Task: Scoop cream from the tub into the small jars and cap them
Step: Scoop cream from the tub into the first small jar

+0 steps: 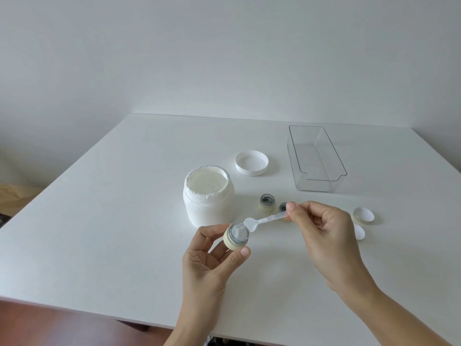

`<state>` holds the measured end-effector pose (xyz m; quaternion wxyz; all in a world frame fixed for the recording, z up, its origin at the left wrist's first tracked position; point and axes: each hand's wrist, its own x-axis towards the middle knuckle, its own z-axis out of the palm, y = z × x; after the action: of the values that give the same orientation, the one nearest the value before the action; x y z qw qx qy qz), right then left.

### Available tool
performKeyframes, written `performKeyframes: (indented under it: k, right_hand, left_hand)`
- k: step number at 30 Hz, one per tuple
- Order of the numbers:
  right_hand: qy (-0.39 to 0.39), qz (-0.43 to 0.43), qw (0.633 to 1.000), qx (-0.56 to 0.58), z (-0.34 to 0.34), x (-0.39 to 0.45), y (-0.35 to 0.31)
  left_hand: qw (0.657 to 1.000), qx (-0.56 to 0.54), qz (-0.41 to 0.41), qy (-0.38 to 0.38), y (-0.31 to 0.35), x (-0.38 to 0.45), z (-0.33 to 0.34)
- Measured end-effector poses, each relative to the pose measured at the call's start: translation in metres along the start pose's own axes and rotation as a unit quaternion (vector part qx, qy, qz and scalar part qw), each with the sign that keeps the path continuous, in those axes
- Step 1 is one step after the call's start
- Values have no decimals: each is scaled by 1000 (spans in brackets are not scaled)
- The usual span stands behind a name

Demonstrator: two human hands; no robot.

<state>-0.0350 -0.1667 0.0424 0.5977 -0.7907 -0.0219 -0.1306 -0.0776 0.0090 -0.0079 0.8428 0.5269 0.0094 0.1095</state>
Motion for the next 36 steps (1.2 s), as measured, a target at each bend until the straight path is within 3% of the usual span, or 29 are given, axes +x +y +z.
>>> performKeyframes:
  k: [27,36]
  right_hand:
    - [-68,19,997,33,1,4,4]
    - [-151,127,980,34,-9,14,-3]
  left_hand:
    - [998,6,-53,-15,5,-2,2]
    - [998,22,-57,-23,6,-2,3]
